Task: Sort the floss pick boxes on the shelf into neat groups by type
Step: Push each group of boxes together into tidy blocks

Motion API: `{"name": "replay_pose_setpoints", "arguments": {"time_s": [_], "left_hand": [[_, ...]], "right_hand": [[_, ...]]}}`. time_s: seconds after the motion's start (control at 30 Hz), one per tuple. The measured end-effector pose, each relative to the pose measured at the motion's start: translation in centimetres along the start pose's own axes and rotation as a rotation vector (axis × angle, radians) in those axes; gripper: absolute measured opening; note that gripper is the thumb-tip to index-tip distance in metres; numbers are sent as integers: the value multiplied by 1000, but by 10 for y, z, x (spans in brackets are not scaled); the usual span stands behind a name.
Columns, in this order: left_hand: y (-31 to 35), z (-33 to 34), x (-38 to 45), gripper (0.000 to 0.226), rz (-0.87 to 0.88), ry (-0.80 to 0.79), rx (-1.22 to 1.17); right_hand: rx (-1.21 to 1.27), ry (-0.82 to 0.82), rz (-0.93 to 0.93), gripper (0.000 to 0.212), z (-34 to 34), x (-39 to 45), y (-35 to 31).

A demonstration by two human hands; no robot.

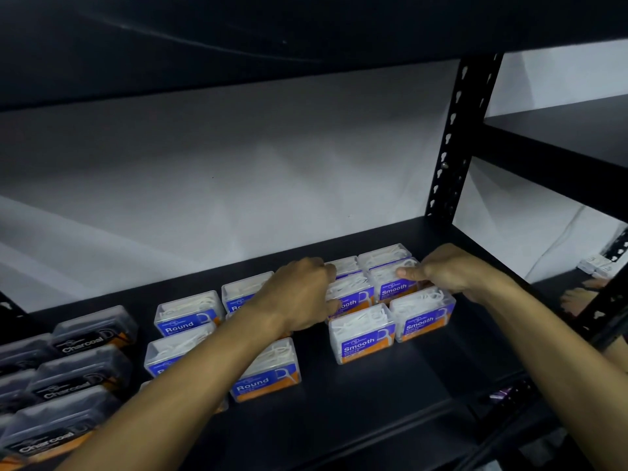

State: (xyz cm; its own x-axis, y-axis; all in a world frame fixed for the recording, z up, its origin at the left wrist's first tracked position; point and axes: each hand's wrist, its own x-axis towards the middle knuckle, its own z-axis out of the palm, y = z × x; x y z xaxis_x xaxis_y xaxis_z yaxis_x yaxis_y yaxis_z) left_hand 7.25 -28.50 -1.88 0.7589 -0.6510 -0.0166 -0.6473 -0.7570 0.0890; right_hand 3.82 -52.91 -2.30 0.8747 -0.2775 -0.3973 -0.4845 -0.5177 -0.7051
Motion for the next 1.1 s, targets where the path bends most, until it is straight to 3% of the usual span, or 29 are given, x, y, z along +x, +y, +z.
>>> {"name": "replay_pose_setpoints", "arguments": {"time_s": [1.0,1.1], "left_hand": [[-4,8,0,56,-19,114,38],[-4,1,-7,52,0,171,104]], "right_hand": [[65,61,-64,41,5,1,11],[10,135,-91,45,3,-5,15]]}}
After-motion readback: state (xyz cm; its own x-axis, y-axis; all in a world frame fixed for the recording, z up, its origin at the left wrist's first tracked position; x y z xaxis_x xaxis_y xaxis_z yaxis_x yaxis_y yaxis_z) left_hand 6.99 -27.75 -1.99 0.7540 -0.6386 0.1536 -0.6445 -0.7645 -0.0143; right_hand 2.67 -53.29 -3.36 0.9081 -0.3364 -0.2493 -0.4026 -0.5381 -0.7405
